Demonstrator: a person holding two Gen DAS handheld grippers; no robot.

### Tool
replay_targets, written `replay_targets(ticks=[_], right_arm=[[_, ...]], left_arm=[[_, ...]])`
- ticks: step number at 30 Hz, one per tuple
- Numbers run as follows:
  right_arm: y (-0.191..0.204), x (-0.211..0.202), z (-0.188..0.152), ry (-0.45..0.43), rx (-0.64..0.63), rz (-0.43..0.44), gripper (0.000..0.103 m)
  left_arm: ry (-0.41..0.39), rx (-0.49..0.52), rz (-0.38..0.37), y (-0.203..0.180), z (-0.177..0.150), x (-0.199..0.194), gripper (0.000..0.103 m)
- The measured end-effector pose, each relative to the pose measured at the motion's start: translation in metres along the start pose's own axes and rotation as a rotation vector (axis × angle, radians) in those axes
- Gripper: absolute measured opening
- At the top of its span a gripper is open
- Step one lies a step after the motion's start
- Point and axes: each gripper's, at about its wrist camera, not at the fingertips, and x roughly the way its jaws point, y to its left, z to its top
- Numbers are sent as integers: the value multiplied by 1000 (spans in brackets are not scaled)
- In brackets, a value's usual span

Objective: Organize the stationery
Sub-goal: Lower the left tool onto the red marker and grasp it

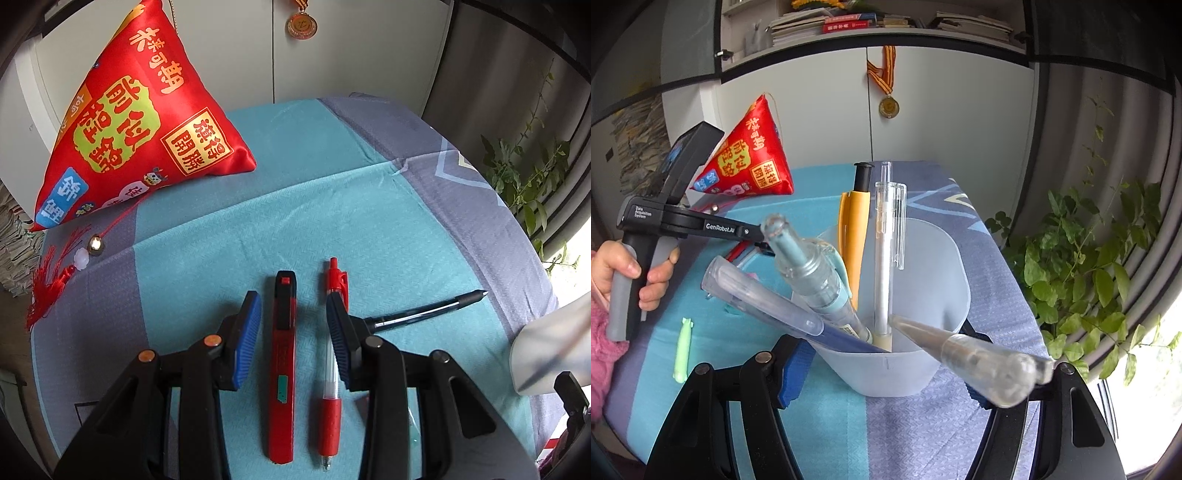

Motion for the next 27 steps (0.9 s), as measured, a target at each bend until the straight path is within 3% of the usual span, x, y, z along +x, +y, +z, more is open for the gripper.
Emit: replay_targets(ticks=[3,9,12,27], right_arm=[[-1,-7,1,-36,17,18,78],[1,-14,1,-69,10,-7,78],[0,-13,1,-69,15,-4,69],[3,-16,-3,-92,-26,-7,69]], left_arm=[[3,-5,-6,1,-1,-1,35],[-2,-1,-5,-2,0,0,35],[-3,3,-9,-4,0,1,34],[-13,12,-7,-6,-1,1,35]])
